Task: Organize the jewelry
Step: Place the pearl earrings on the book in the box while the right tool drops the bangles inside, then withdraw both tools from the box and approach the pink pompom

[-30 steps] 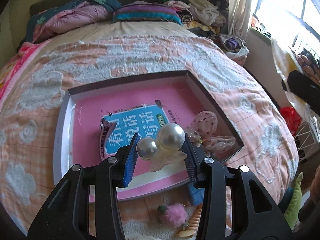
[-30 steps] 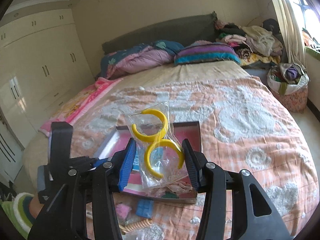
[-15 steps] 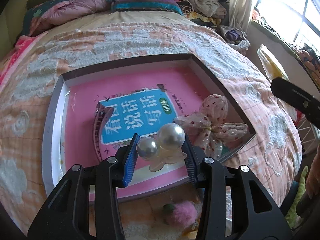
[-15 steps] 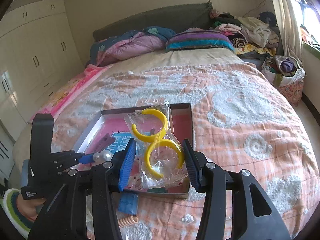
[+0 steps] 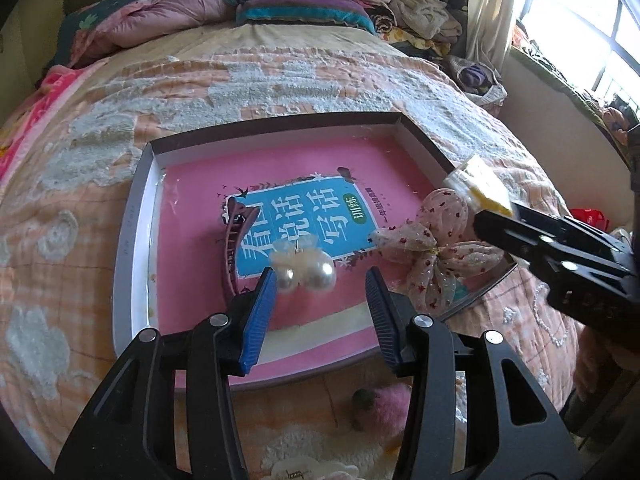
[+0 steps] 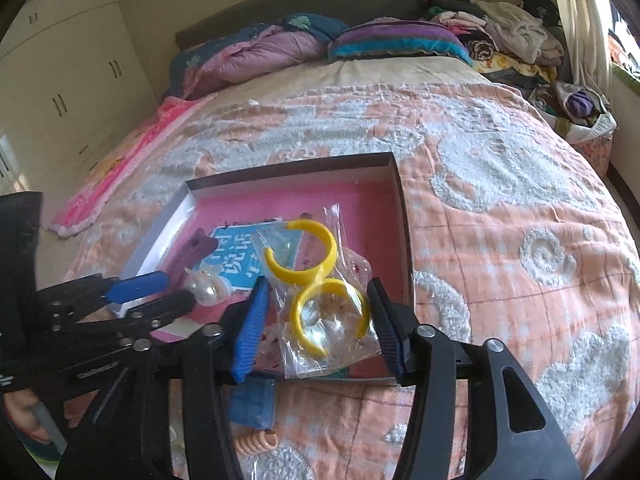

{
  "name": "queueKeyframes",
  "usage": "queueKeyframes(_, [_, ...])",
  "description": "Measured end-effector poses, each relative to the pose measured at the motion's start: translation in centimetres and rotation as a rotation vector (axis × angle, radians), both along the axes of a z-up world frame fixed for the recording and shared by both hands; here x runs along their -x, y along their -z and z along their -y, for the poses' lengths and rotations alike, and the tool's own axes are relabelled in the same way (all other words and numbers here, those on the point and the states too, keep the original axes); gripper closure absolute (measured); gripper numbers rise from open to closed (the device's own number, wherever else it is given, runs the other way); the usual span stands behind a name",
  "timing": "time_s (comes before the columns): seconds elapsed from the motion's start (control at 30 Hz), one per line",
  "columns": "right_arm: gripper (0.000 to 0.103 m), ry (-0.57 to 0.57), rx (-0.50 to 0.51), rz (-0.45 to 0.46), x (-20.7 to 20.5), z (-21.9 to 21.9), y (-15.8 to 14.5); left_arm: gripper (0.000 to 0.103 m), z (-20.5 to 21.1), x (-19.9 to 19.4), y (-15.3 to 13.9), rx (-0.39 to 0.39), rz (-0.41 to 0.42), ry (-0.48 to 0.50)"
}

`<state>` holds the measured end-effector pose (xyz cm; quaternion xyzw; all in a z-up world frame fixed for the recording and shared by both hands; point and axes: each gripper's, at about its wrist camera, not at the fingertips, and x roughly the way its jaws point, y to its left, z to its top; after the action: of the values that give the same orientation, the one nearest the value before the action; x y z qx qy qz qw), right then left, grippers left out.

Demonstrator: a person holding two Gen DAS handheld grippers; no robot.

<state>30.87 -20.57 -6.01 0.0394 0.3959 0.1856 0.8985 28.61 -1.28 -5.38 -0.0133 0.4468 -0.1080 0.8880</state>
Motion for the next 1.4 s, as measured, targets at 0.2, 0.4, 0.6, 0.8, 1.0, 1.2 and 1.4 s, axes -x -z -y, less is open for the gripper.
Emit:
queueKeyframes(0.2, [0.023, 0.053, -0.02, 0.081, 2.1, 1.5, -2.4, 0.06, 0.2, 1.0, -0.9, 0.018, 0.008, -0.004])
queueKeyframes(0.4, [0.012, 0.07, -0.069, 0.144, 5.8, 3.8, -5.6, 0.054, 0.8, 2.6, -2.8, 0.038, 0.044, -0.009])
queueKeyframes(0.6, [0.011, 0.095, -0.061, 0.193, 8.6, 5.3, -8.1, 0.044, 1.2, 4.4, -5.0, 0.044, 0.085, -0.016])
queueKeyframes(0.8, [0.006, 0.127, -0.081, 0.245, 11.0, 6.6, -10.0, 0.025, 1.2, 6.9, -7.5, 0.069, 0.132, -0.02])
queueKeyframes(1.0, [0.005, 0.136, -0.084, 0.286, 13.1, 7.3, -11.6, 0.01, 1.4, 8.9, -9.5, 0.055, 0.177, -0.033])
queueKeyframes(1.2, [0.005, 0.139, -0.072, 0.343, 15.6, 7.4, -13.4, 0.01, 1.5, 10.7, -11.1, 0.044, 0.215, -0.03])
queueKeyframes(1.4, [0.004, 0.129, -0.074, 0.372, 17.3, 7.4, -14.6, 0.01, 1.3, 12.5, -12.3, 0.034, 0.244, -0.035])
